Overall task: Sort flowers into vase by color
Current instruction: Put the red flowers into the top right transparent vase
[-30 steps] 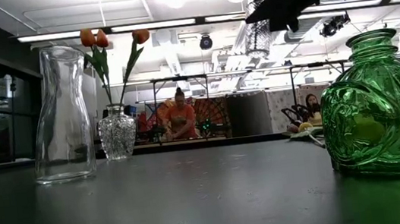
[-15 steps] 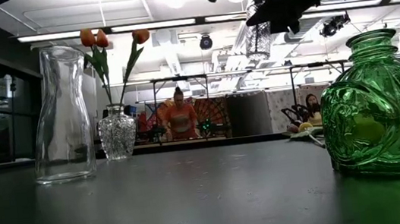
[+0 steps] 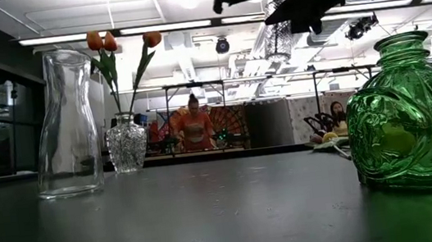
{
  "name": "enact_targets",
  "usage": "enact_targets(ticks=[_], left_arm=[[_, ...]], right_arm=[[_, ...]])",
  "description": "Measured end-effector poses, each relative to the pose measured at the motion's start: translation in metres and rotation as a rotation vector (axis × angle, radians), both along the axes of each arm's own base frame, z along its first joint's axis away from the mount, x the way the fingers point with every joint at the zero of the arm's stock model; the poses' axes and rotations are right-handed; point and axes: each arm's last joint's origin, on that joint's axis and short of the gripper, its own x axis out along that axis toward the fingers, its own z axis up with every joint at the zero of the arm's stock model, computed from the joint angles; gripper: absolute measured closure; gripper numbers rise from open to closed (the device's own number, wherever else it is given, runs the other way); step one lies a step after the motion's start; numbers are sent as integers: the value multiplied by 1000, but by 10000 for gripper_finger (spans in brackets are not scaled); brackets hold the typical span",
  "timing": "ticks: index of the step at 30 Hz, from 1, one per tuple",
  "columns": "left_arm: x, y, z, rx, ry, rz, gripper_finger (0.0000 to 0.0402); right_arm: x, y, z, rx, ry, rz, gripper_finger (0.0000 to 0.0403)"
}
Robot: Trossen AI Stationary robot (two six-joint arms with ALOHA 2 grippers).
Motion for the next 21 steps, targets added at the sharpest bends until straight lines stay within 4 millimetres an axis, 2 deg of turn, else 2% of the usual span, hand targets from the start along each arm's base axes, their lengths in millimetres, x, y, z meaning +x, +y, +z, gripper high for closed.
enact_targets(ticks=[5, 9, 12, 16, 18, 21], left_arm=[[-21, 0, 6, -9, 130, 3, 197], [-48, 4, 14, -26, 248, 20, 168], [-62, 14, 20, -77, 251, 51, 164], [-70, 23, 20, -128, 181, 43, 163], [-70, 24, 15, -137, 139, 36, 163], [-67, 23, 3, -149, 77, -18, 163]], right_arm=[[-5, -7, -2, 14, 16, -40, 176], [-15, -14, -12, 46, 123, -57, 174], [-26, -20, -31, 93, 221, -77, 175], [-45, -25, -69, 212, 303, -93, 175], [-56, -27, -85, 250, 310, -120, 175], [-69, -30, -95, 261, 266, -182, 175]])
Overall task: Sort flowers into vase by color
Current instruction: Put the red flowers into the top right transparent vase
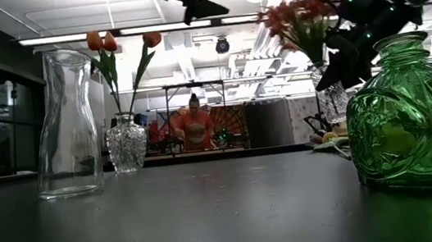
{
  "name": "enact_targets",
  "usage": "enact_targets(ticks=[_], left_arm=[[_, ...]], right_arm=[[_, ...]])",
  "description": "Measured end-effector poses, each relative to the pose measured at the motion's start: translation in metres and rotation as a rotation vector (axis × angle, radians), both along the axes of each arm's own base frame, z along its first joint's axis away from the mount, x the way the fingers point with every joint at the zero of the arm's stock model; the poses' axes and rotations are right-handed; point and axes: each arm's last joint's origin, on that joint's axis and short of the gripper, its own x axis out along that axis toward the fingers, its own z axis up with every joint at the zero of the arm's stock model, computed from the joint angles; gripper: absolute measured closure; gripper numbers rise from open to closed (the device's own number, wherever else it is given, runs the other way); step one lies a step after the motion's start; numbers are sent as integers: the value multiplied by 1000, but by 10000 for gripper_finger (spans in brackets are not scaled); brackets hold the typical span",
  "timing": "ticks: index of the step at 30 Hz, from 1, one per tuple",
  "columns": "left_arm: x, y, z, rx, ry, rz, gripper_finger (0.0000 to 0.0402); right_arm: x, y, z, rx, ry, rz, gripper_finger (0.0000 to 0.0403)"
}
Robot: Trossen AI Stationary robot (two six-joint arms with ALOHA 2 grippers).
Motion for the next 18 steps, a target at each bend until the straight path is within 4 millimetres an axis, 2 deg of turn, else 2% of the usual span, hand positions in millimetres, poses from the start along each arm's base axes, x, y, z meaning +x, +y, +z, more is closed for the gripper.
enact_targets(ticks=[5, 9, 11, 14, 18], left_arm=[[6, -3, -11, -67, -149, -72, 163], [6, -3, -17, -100, -169, -69, 163], [6, -3, -18, -103, -167, -68, 163], [0, -5, -13, -110, -181, -63, 163], [-17, -6, 4, -80, -222, -34, 163]], right_arm=[[-16, -7, -10, -78, 30, -165, 175], [-22, -13, -18, -228, 77, -309, 175], [-25, -12, -28, -245, 98, -383, 175], [-30, -10, -39, -256, 92, -485, 174], [-29, -8, -41, -316, 28, -529, 173]])
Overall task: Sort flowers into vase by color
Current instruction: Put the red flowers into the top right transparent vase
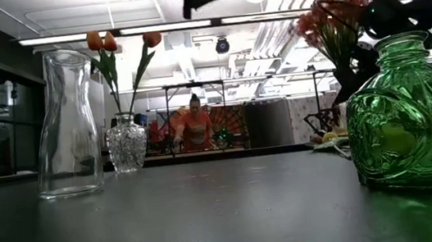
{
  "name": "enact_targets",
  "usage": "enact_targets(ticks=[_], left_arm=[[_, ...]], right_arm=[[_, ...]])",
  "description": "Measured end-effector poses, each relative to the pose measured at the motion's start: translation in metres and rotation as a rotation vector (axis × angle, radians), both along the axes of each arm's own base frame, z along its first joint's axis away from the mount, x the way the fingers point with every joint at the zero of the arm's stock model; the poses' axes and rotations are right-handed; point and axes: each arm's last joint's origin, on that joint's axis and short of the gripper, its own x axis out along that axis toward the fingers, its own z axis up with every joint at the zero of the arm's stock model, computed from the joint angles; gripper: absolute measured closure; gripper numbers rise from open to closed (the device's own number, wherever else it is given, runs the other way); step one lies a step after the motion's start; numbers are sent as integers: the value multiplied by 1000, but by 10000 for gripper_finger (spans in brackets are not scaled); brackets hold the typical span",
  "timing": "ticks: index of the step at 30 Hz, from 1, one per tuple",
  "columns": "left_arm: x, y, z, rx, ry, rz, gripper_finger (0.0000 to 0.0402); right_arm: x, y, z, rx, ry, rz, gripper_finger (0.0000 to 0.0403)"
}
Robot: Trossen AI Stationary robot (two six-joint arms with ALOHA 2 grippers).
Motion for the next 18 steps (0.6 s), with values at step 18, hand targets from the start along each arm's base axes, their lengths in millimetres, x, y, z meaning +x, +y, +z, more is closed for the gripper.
enact_targets(ticks=[18], left_arm=[[-20, 1, 20, 64, -35, 63, 163]], right_arm=[[21, -7, -25, 64, -2, 42, 171]])
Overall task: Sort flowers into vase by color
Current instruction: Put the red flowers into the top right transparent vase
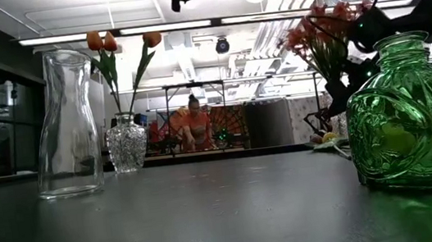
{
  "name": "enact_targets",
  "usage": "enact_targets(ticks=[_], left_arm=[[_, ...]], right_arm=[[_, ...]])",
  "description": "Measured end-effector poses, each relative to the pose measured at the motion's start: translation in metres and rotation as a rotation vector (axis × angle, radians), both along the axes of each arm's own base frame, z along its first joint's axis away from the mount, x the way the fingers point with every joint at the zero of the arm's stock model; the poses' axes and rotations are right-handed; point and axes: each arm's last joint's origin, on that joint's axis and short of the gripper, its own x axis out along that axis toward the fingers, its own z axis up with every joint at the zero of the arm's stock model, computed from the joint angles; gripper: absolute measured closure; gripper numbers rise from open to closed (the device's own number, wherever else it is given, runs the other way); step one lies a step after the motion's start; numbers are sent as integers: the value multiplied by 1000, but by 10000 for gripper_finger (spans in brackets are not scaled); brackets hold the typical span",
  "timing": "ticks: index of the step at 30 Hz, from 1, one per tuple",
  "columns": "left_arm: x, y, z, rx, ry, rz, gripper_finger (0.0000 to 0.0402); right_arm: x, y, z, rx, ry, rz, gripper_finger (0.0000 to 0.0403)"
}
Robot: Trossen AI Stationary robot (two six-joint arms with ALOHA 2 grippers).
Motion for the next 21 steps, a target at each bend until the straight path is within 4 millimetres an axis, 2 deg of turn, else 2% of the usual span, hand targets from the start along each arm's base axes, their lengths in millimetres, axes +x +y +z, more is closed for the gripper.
enact_targets(ticks=[8, 21], left_arm=[[0, 0, -2, -2, 21, -15, 163], [0, -1, -4, 40, 48, -20, 163]], right_arm=[[10, -2, -6, 49, -34, -2, 171], [9, -2, -6, 58, -44, -6, 170]])
